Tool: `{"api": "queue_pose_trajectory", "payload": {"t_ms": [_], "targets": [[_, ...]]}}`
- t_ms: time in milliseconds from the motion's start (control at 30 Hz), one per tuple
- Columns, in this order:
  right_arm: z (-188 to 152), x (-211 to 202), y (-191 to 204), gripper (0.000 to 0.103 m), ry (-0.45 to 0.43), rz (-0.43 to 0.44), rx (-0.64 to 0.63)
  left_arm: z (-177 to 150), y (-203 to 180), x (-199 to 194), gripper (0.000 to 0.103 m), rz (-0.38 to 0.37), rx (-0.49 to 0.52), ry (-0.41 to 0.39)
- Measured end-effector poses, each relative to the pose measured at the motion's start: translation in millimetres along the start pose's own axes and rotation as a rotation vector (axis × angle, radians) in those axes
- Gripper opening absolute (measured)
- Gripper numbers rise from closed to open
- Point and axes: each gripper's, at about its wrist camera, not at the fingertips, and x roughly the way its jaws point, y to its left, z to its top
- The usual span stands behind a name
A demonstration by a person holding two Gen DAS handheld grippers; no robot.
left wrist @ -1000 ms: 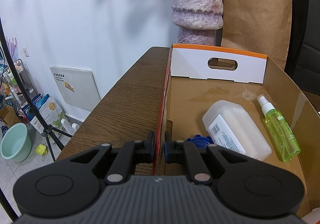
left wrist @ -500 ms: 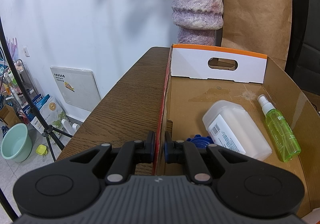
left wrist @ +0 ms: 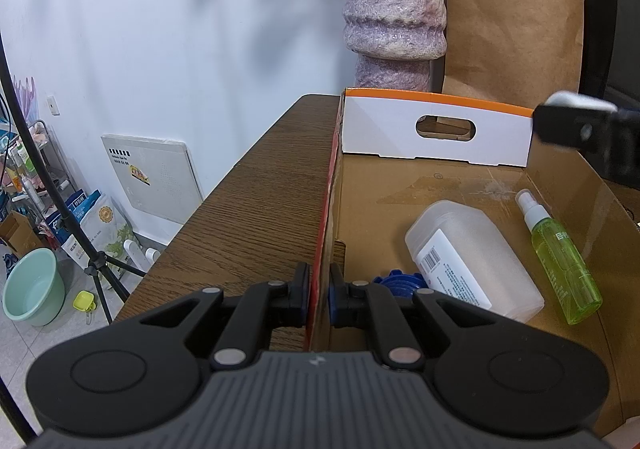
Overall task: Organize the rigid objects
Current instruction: 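Carry the white spray bottle into the tray and open the right tool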
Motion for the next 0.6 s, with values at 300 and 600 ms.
{"api": "queue_pose_trajectory", "payload": {"t_ms": [300, 600], "targets": [[-3.0, 4.8, 5.6, 0.097, 0.03, 0.0, -0.011, -0.4, -0.2, -0.4, 0.01, 0.001, 0.0, -0.001], [-3.2, 5.3, 5.8, 0.103, 0.032, 0.019, -0.01, -0.4, -0.4, -0.3, 0.01, 0.001, 0.0, -0.001]]}}
